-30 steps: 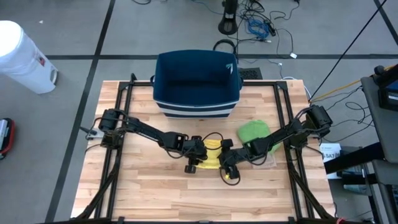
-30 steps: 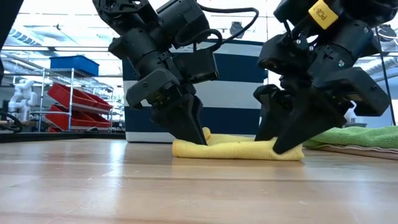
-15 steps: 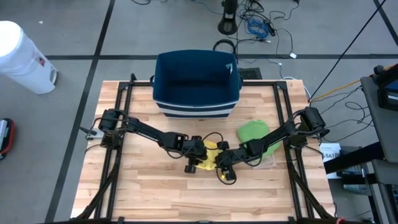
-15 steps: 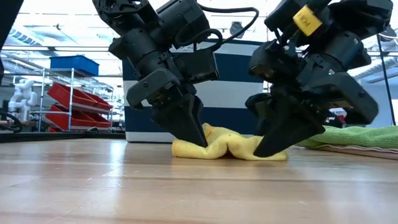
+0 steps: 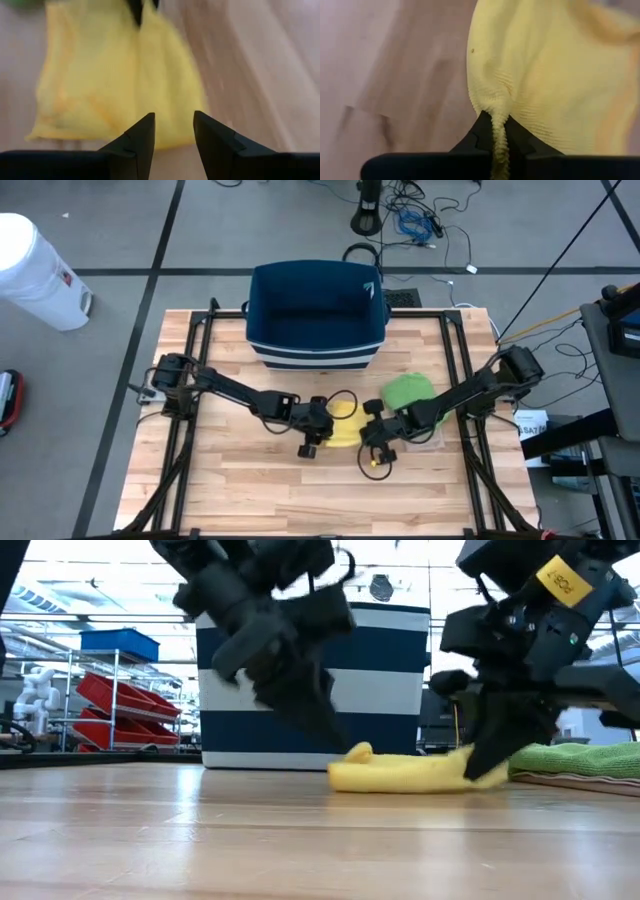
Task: Fold towel
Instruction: Stack the yellow towel on the green towel
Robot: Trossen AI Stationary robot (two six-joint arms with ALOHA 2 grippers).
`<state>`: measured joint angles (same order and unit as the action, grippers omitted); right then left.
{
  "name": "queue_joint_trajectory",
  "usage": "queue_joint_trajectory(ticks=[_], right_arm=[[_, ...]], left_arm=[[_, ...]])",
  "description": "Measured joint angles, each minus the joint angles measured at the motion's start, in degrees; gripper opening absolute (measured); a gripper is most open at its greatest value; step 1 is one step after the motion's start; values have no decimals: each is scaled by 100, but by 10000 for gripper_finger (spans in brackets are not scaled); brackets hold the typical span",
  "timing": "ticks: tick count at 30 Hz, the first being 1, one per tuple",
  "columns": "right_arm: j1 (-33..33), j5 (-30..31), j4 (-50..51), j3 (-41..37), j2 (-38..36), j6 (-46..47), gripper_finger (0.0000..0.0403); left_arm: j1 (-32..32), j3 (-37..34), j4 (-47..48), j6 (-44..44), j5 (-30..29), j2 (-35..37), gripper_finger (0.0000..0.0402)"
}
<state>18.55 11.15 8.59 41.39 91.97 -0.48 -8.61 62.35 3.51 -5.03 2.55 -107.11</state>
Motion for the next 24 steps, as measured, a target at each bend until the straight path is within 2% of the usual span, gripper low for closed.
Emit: queue_joint_trajectory(ticks=[5, 7, 14, 18, 24], right_arm=[[-18, 762, 729, 4, -606, -13, 4], [-18, 1227, 964, 11, -879, -8, 4], [-218, 2219, 2307, 20, -1779, 385, 3], [-386, 2480, 2869, 20, -2184, 423, 3], [-593, 2828, 3036, 25, -2871, 46, 3]], left_arm=[[-26, 2, -281, -141, -227, 364, 142], [-28, 2, -401, -145, -233, 418, 142], [-43, 11, -513, -149, -250, 460, 142], [-45, 11, -539, -149, -250, 461, 142], [-45, 11, -563, -130, -250, 461, 142]])
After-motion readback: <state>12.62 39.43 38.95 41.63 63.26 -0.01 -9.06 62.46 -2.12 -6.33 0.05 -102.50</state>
